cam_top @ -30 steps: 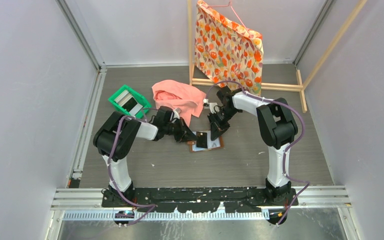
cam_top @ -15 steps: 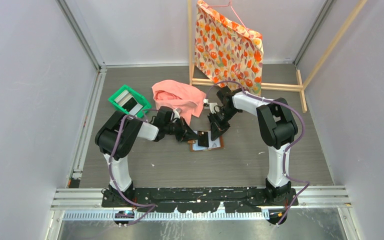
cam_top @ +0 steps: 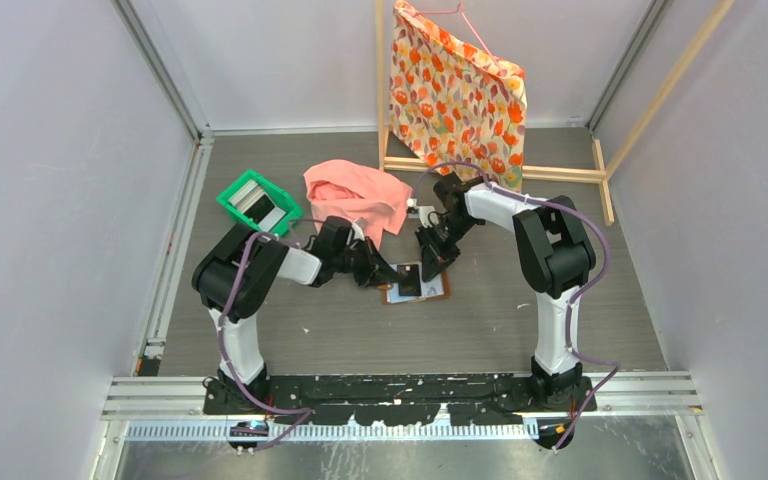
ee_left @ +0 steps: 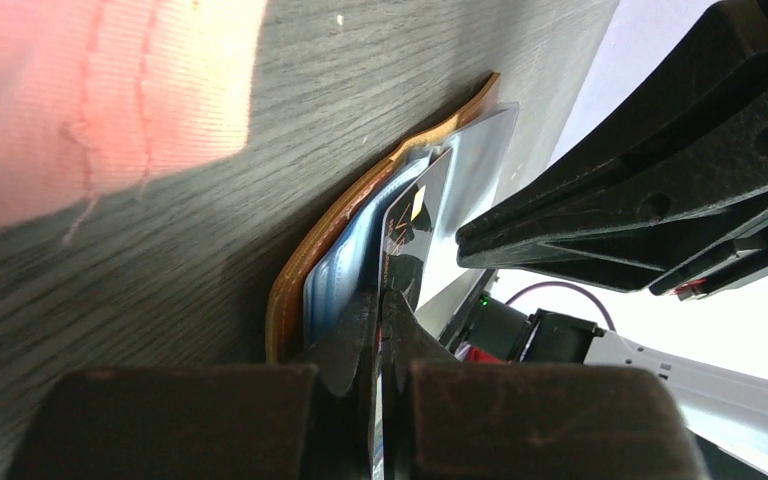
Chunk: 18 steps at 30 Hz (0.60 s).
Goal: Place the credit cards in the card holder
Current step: Insert the credit card into the card holder.
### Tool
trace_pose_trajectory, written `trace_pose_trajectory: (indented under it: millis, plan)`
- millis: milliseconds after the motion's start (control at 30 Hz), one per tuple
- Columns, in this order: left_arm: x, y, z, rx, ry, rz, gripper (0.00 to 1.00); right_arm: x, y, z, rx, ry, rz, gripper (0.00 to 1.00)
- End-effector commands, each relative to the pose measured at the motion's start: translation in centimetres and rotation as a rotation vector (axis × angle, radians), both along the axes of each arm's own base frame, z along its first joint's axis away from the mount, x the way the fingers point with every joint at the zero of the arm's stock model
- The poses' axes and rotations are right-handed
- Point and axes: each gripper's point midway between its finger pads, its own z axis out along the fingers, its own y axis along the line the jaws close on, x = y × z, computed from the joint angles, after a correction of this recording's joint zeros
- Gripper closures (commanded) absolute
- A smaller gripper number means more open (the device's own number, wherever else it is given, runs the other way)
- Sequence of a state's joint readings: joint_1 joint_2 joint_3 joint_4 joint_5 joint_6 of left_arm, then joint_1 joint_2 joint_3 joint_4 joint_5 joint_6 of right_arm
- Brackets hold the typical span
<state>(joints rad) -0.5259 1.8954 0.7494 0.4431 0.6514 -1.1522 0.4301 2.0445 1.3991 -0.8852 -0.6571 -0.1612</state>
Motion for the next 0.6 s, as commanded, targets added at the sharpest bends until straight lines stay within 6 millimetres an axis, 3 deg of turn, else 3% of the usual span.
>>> trace_pose_trajectory:
  millis: [0,200,567]
  plan:
    - [-0.1,0.6,-0.8,0.105,-0.065,-0.022,1.00,0.8,0.7,2.0,0.050,-0.046,0.015,0.87]
    - [0.3,1.2,-0.5,0.169,-0.122,-0.016,1.00,0.8,0.6,1.8,0.042,-0.043,0.012,0.87]
    - [0.2,-0.8,-0.4,0.164,-0.175,0.011,1.00,0.8,0.6,1.8,0.045,-0.042,0.012,0.87]
